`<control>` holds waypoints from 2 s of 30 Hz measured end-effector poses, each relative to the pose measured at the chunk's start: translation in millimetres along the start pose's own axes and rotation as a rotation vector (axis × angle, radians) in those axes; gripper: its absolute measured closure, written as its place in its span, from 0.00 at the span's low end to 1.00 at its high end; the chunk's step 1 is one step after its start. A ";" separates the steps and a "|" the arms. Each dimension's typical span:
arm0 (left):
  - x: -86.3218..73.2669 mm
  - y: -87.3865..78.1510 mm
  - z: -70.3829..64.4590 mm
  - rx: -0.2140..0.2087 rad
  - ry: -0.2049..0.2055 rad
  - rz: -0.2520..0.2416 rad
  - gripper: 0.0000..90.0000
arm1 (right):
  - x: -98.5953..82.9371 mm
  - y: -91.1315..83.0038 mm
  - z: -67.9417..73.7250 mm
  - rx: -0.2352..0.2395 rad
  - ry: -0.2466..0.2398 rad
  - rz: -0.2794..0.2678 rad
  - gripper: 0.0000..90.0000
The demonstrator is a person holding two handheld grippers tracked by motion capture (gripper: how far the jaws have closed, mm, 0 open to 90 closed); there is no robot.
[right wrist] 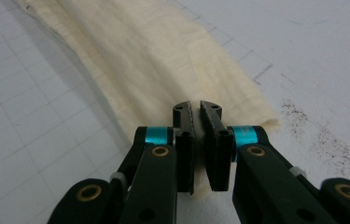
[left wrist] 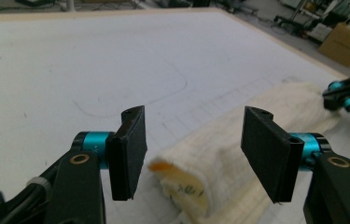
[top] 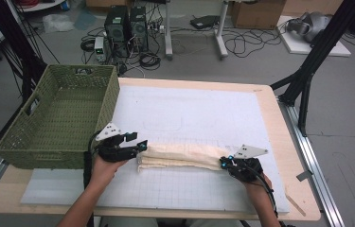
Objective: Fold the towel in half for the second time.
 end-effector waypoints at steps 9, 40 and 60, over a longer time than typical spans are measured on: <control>-0.1 33.5 -9.8 0.009 0.049 0.117 0.68 | -0.6 0.7 0.5 0.004 -0.011 0.013 0.93; -43.6 46.8 -13.4 0.020 0.121 0.261 0.80 | 30.9 25.3 13.1 -0.025 0.080 0.019 0.75; -48.7 41.5 -14.3 0.049 0.140 0.270 0.80 | -11.4 2.1 -6.7 -0.030 0.108 -0.007 0.73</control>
Point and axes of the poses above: each handheld gripper's, and its own axes: y roughly forward along the jaws, x roughly out of its top, z roughly to its left, the point moved 8 cm from there along y, roughly forward along the jaws, and after that the axes turned 13 degrees about z, right-handed, at the moved point
